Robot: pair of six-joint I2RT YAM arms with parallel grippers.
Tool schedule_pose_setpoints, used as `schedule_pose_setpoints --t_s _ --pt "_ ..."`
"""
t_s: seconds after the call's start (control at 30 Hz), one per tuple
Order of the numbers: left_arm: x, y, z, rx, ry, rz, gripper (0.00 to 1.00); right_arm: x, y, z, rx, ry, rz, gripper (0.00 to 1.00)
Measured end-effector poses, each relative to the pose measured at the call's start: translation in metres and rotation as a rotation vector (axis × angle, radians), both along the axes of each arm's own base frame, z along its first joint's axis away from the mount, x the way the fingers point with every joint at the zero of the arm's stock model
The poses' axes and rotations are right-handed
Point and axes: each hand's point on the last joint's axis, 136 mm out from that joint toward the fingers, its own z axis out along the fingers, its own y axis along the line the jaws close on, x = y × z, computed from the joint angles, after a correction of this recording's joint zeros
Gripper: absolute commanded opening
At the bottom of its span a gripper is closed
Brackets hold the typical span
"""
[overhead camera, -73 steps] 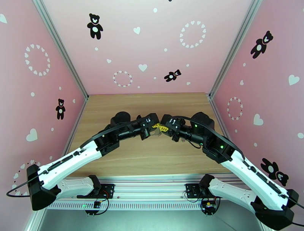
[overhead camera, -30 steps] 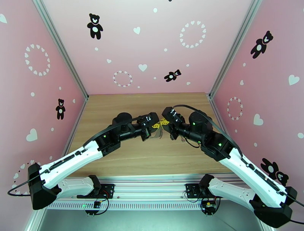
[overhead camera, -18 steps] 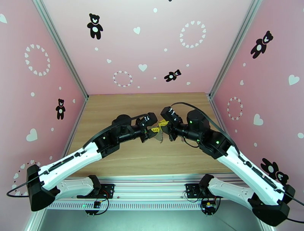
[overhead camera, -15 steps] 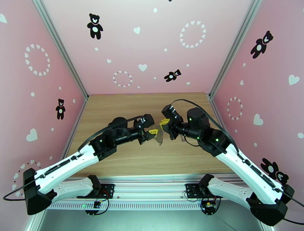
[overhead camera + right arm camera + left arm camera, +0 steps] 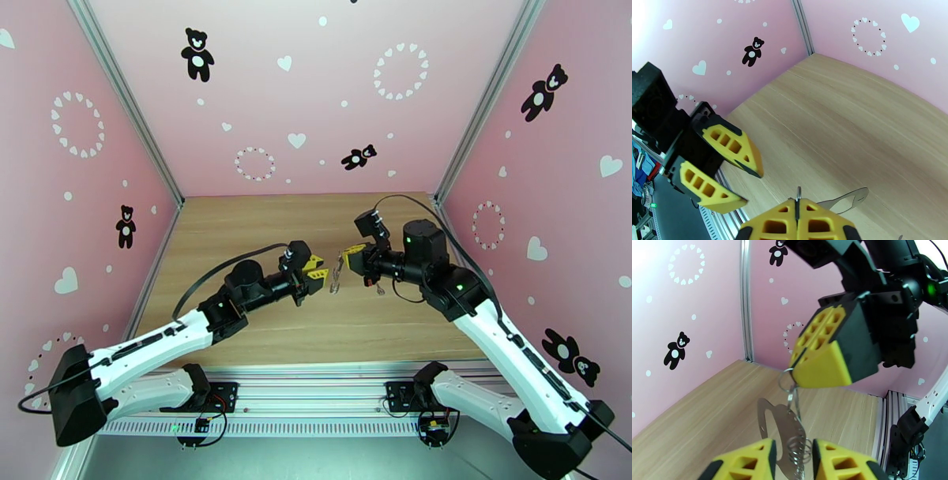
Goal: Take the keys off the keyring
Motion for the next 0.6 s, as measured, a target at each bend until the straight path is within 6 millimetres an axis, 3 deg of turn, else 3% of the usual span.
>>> schedule_pose_setpoints --t_s 0.6 --pt "-0.001 -0.021 -0.004 -0.057 0.027 -0.080 0.11 -0.008 0.006 0.006 0.087 0.020 0.037 0.00"
